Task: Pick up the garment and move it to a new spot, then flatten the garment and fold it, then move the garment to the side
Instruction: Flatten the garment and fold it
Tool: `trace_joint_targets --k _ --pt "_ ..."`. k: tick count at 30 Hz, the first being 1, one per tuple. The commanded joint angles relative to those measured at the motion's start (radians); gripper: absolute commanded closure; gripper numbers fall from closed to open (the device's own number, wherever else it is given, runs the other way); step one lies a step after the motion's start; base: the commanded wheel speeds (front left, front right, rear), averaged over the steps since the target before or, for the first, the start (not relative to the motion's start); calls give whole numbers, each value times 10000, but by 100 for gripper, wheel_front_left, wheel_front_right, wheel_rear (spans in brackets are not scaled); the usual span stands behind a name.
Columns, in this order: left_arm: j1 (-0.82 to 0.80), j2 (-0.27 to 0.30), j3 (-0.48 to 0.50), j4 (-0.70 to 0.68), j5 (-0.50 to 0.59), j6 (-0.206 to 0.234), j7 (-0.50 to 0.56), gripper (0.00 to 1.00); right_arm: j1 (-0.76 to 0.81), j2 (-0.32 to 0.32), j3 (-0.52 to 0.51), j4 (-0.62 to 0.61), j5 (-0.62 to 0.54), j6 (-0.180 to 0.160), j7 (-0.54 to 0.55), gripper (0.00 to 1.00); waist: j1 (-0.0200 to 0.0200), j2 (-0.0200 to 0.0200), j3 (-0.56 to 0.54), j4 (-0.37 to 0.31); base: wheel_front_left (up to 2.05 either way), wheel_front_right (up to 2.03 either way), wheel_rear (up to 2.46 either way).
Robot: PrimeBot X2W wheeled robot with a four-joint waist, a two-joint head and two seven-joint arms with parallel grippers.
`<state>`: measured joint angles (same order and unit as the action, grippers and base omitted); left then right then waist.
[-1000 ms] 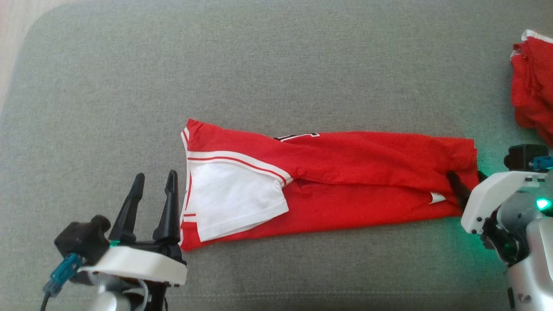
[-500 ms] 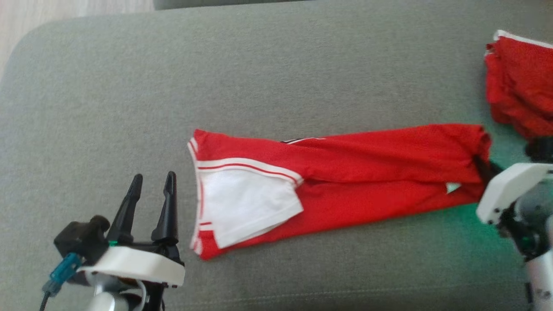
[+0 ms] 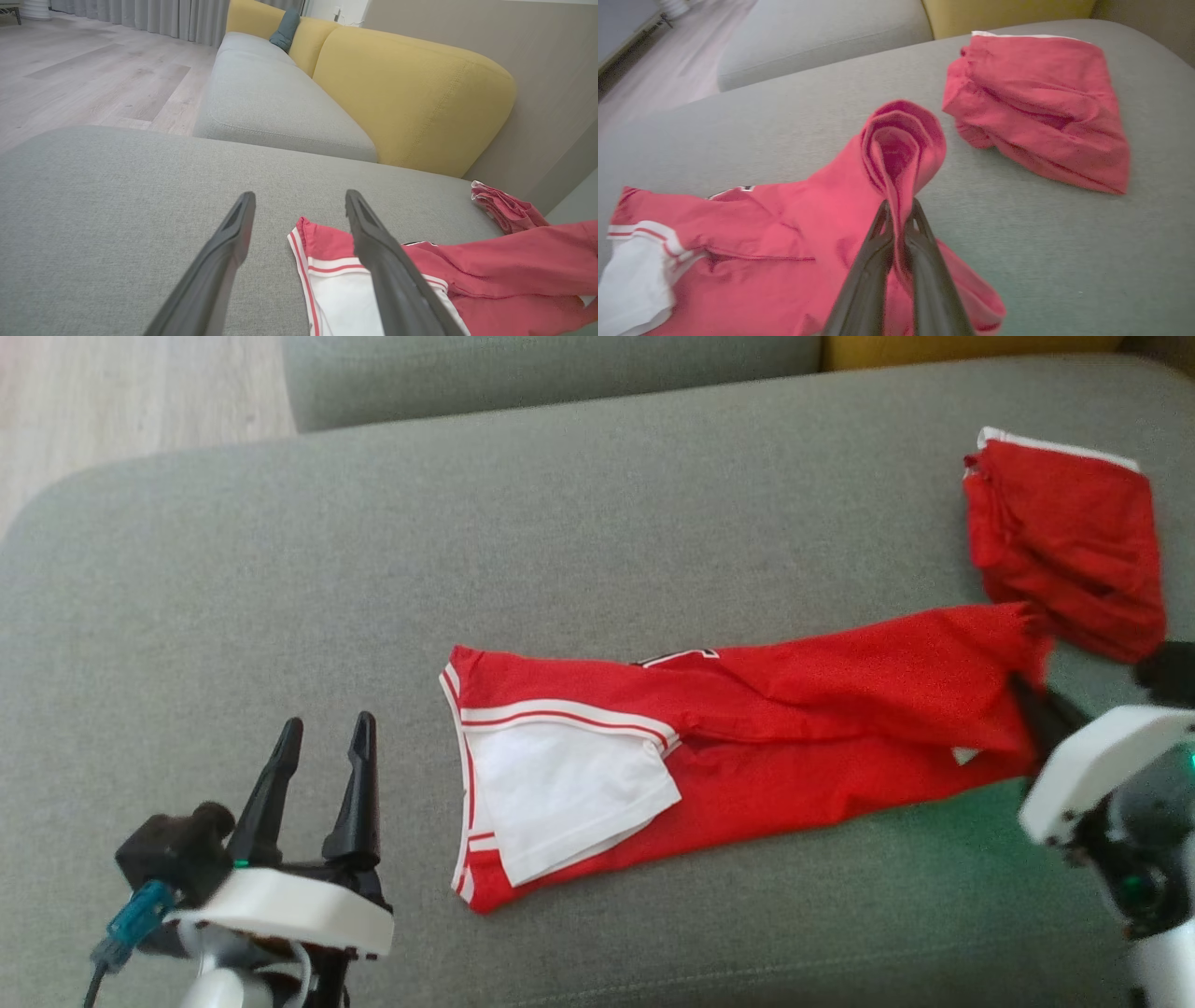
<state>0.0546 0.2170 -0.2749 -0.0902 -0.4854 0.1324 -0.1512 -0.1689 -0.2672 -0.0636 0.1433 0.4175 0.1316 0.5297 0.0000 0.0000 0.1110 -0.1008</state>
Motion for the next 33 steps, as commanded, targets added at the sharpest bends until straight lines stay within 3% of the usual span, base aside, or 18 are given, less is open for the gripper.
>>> trace_joint_targets --k 1,8,15,21,33 --pt "-403 190 377 -247 11 39 3 0 -84 6 355 -640 158 -9 -4 100 0 0 -199 -1 0 0 0" --pt "-295 183 240 -159 -70 15 94 0 382 815 1887 -1793 1042 -9 -48 100 0 0 -569 485 0 0 0" --pt "-275 172 126 -110 -105 -8 114 0 213 1721 3547 -1813 1710 -9 -393 100 0 0 -599 1061 0 0 0" --pt "-329 163 22 -68 -121 -41 134 0 -437 2123 4650 -804 2289 -9 -1044 100 0 0 -544 1513 0 0 0" --pt "-548 64 -238 161 -143 -129 127 0 -2263 2167 6448 2392 3780 -9 -2680 100 0 0 -450 2340 0 0 0"
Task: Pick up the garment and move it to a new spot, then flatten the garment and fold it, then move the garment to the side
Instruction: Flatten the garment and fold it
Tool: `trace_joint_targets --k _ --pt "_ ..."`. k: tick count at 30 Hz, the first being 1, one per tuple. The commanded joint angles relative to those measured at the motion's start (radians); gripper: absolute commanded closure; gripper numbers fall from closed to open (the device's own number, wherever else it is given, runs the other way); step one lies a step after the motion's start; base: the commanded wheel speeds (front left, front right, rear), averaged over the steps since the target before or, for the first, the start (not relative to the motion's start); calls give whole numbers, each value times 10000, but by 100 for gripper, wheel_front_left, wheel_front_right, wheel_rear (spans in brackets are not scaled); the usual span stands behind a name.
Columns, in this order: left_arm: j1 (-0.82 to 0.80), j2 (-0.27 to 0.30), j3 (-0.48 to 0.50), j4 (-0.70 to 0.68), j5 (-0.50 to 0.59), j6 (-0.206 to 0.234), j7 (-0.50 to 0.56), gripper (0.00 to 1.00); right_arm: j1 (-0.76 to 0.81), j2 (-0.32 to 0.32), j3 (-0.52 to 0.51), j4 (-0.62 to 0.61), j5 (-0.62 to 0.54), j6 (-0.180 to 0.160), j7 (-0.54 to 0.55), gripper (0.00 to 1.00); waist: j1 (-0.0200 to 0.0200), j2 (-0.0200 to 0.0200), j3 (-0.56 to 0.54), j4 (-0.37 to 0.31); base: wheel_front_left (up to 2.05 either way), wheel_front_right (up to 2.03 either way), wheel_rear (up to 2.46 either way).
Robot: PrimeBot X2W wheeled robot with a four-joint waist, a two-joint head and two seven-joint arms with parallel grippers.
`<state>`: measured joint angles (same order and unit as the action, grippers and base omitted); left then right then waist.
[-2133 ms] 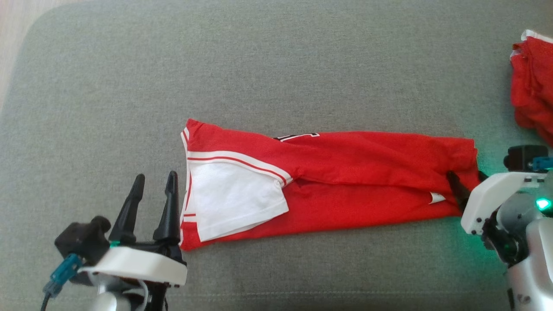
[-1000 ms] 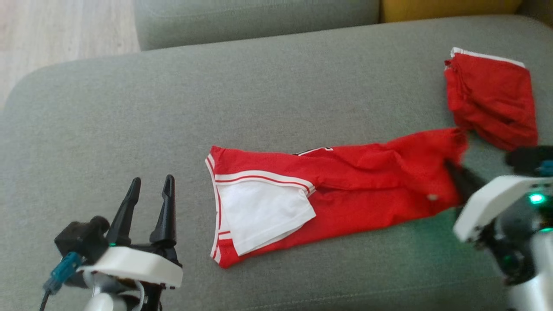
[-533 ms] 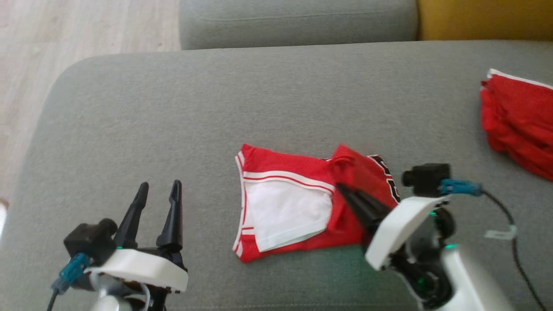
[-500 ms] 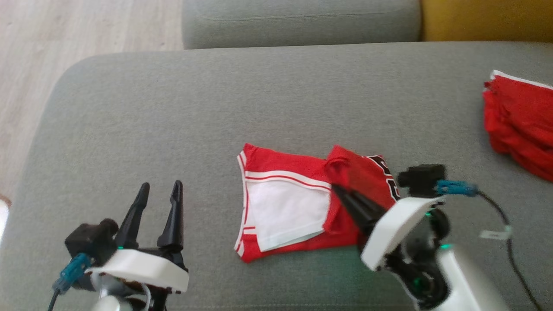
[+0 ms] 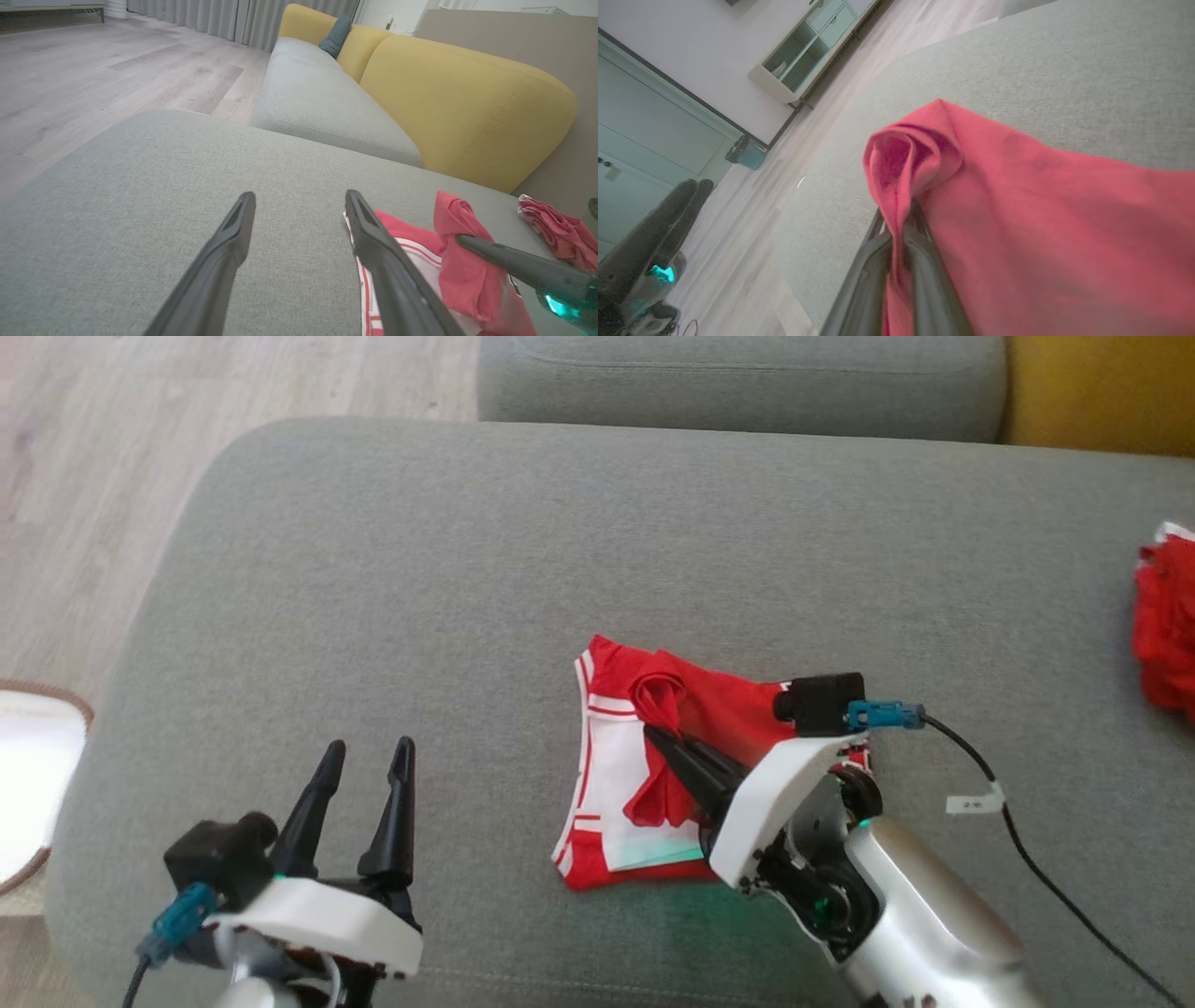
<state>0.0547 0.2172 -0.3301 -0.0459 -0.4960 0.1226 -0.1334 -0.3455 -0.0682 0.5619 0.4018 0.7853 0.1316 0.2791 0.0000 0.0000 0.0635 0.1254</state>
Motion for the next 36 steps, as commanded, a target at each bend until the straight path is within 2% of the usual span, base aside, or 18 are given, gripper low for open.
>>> trace_joint_targets --k 1,4,5,7,8,14,18,23,28,32,36 --pt "-553 58 303 -272 -38 -27 -54 0 -639 177 302 82 204 -9 -292 100 0 0 43 116 0 0 0" --pt "-563 55 290 -253 -42 -19 -64 0 -895 178 530 541 458 -9 -544 100 0 0 83 167 0 0 0" --pt "-565 53 285 -239 -47 -17 -72 0 -1001 178 614 737 654 -9 -699 83 0 0 96 183 0 0 0" --pt "-571 53 275 -206 -59 -14 -80 0 -1231 178 905 997 1024 -9 -985 18 0 0 128 198 0 0 0" --pt "-575 48 270 -191 -65 -11 -88 0 -1347 178 1084 1085 1178 -9 -1116 0 0 0 141 192 0 0 0" --pt "-617 52 260 -59 -104 -27 -162 0 -1933 178 1895 1340 1897 -9 -1942 0 0 0 177 -49 0 0 0" --pt "-677 52 245 -29 -78 2 -211 0 -2276 179 1935 1488 1897 -9 -2753 0 0 0 169 -288 0 0 0" --pt "-863 66 269 71 46 78 -376 0 -2657 179 1214 2288 39 -9 -4424 0 0 0 100 -600 0 0 0" --pt "-1171 169 176 284 499 221 -577 0 -2338 175 -202 2524 -1748 -9 -5203 0 0 0 -4 -880 0 0 0" --pt "-1370 191 169 445 814 401 -762 0 -1596 174 -1670 2161 -3349 -9 -5359 0 0 0 -94 -1067 0 0 0" --pt "-1368 230 201 629 1022 568 -901 0 -625 176 -2855 1180 -4617 -9 -5392 0 0 0 -191 -1235 0 0 0"
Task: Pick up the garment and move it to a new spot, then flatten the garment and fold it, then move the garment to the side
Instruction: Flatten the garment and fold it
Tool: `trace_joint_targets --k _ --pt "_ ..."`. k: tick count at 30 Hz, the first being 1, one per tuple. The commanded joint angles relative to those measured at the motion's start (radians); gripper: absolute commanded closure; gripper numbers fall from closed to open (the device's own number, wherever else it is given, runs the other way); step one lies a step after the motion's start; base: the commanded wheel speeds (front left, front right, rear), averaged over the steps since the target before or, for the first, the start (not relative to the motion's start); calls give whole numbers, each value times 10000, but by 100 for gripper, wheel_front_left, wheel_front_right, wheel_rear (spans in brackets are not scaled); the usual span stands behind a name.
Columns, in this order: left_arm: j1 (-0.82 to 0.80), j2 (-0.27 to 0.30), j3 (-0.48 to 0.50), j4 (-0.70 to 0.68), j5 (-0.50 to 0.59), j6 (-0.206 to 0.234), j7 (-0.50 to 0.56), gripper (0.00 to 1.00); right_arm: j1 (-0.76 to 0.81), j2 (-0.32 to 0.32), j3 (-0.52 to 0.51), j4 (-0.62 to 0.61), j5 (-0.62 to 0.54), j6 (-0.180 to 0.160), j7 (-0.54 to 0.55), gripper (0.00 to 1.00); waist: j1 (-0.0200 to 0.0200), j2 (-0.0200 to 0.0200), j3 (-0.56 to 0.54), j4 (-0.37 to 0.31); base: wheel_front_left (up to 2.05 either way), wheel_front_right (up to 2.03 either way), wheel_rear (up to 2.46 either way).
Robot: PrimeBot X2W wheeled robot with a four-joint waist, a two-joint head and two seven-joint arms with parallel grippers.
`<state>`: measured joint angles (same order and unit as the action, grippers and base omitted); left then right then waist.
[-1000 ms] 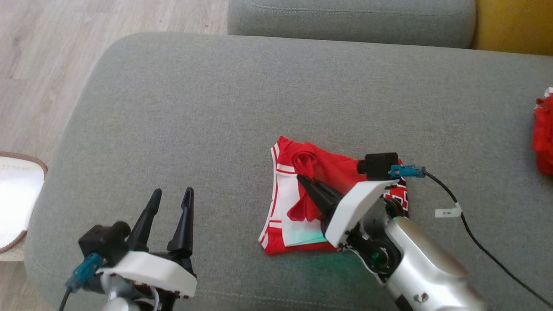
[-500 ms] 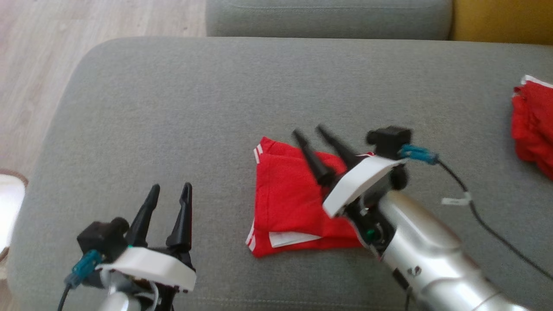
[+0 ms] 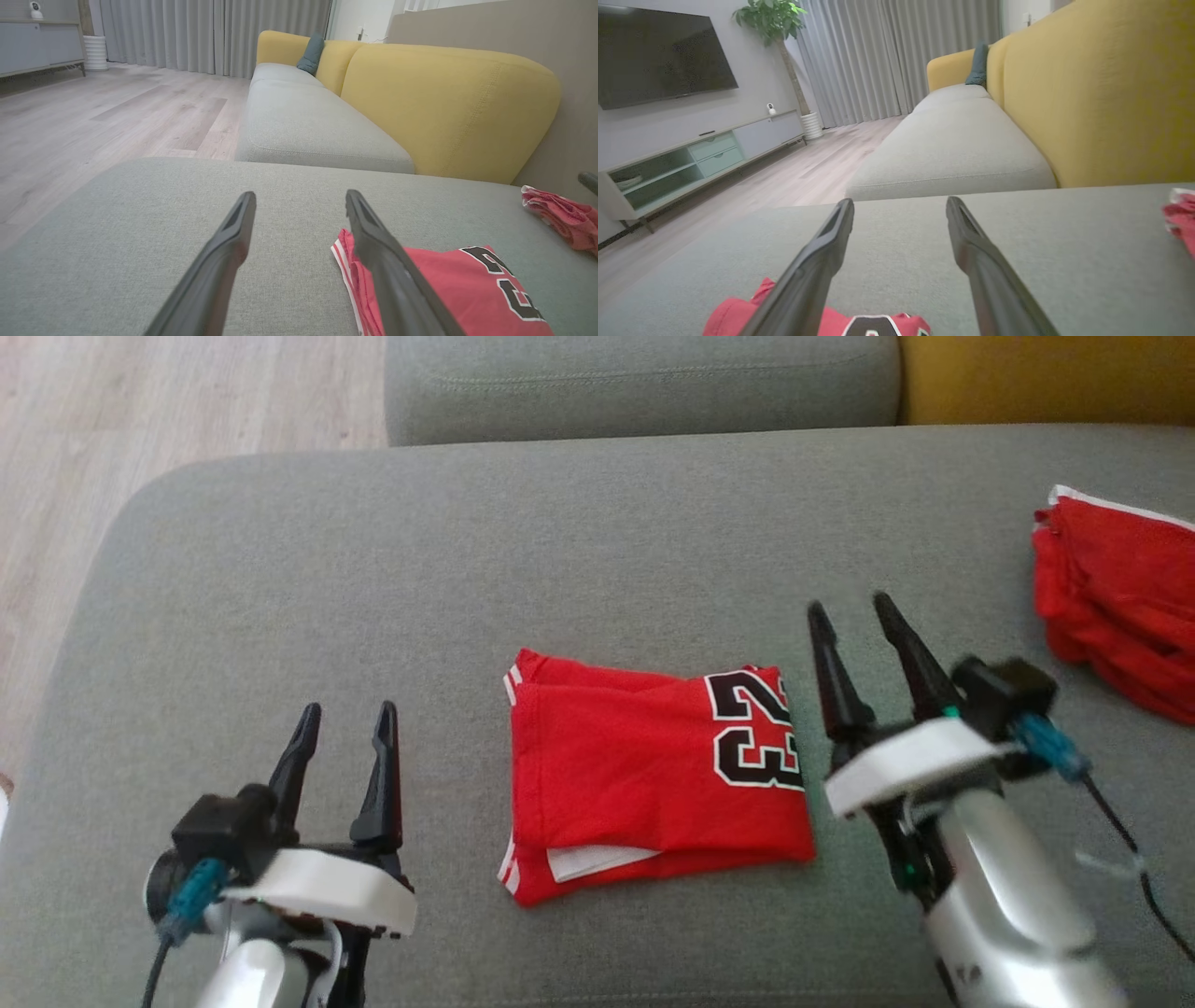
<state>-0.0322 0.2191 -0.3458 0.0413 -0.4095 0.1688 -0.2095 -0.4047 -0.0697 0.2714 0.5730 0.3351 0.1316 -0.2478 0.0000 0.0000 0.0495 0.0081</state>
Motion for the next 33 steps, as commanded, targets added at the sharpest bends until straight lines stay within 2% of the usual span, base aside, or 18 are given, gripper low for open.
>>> trace_joint_targets --k 1,9,14,23,33 --pt "-474 224 372 -205 221 159 -180 0 221 192 -141 -785 -264 -9 -125 0 0 0 -76 -98 0 0 0" --pt "137 168 481 34 338 360 -406 0 1924 193 -1389 -2304 -1382 -9 -85 0 0 0 -345 -249 0 0 0" --pt "416 185 524 45 416 378 -463 0 2638 194 -1933 -2903 -1388 -9 25 0 0 0 -444 -240 0 0 0" --pt "716 91 632 114 460 323 -509 0 3410 194 -2114 -3825 -1233 -9 422 0 0 0 -538 -234 0 0 0" --pt "775 -2 721 171 521 179 -520 0 3606 194 -2058 -4079 -1167 -9 656 0 0 0 -618 -224 0 0 0"
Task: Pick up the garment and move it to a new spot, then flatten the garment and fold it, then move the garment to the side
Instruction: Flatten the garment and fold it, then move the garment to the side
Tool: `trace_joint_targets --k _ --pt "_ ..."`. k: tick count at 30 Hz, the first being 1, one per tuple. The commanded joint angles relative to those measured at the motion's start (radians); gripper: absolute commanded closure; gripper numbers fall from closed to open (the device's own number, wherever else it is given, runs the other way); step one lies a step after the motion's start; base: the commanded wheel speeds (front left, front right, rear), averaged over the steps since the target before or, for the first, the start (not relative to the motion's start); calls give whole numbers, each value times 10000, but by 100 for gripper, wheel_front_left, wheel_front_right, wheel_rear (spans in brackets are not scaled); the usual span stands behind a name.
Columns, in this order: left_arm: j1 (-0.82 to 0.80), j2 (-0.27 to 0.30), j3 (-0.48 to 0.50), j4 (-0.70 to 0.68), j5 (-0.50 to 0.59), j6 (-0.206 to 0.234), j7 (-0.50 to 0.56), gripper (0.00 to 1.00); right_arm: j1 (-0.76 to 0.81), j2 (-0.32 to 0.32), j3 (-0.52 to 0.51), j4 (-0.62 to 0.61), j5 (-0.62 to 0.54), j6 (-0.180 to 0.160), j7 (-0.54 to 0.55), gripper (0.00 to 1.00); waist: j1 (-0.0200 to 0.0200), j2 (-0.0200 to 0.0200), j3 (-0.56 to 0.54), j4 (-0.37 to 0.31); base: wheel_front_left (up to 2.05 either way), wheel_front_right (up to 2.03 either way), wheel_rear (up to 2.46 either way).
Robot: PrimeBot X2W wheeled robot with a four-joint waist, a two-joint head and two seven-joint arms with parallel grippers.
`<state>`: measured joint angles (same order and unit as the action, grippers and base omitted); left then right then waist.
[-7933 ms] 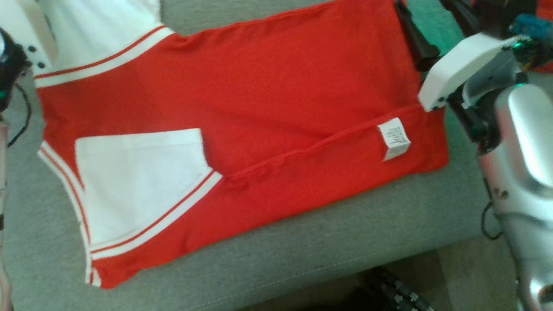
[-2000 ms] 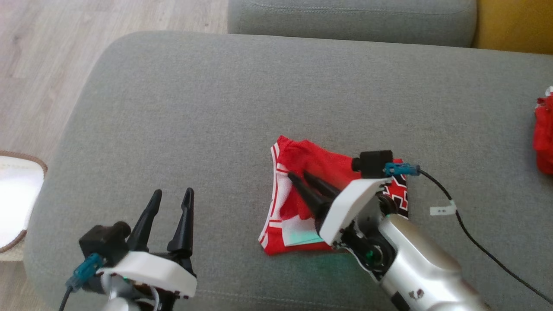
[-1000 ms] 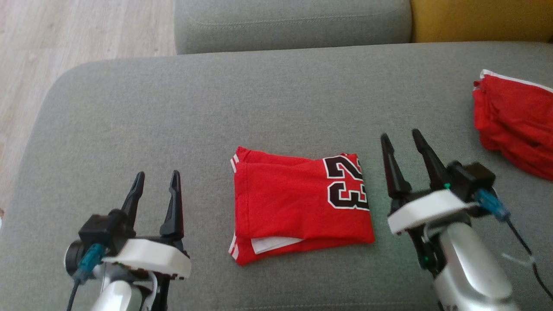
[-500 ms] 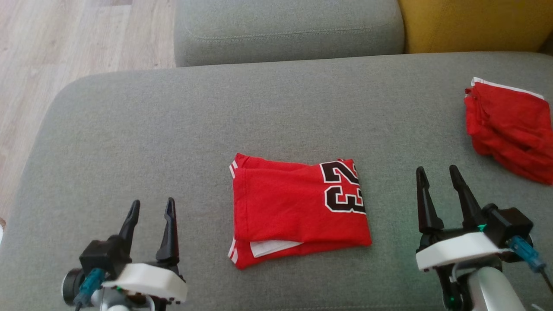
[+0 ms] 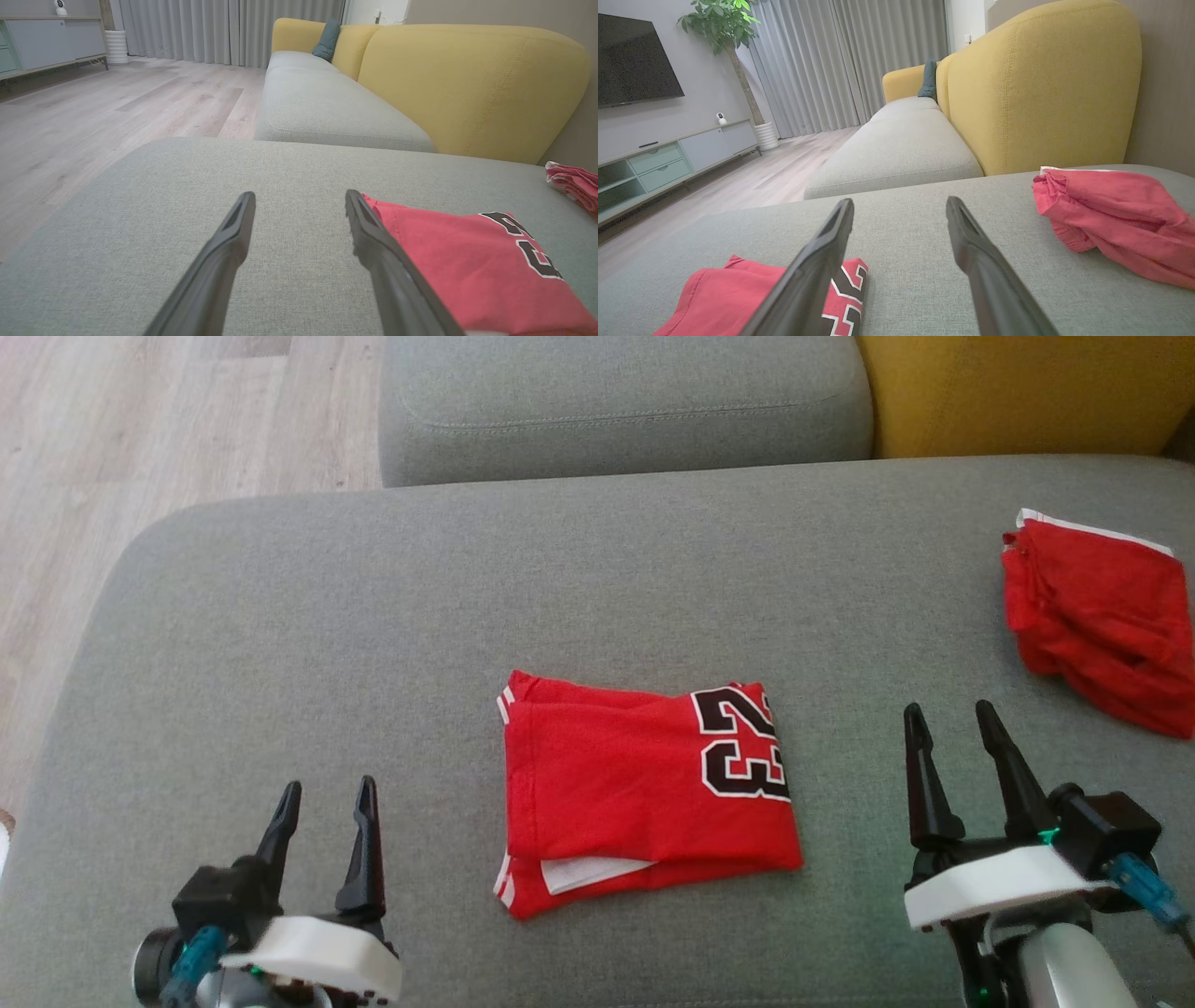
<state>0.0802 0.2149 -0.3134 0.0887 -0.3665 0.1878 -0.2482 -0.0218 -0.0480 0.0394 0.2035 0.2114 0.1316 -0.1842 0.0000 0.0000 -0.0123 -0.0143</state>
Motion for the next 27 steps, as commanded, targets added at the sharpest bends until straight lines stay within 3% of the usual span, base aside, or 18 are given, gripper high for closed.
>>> trace_joint_targets --k 1,19,22,27 --pt "-342 32 412 -308 103 -19 -133 0 -214 -22 261 -390 67 -9 36 0 0 0 -4 3 0 0 0" --pt "-253 -47 597 -393 308 -151 -135 0 -197 -22 142 -327 -316 -9 318 0 0 0 -19 114 0 0 0" --pt "-261 -49 600 -411 328 -152 -135 0 -273 -22 150 -275 -424 -9 631 0 0 0 20 144 0 0 0" --pt "-379 -84 550 -435 386 -192 -135 0 -710 -22 84 165 -206 -9 2089 0 0 0 206 309 0 0 0"
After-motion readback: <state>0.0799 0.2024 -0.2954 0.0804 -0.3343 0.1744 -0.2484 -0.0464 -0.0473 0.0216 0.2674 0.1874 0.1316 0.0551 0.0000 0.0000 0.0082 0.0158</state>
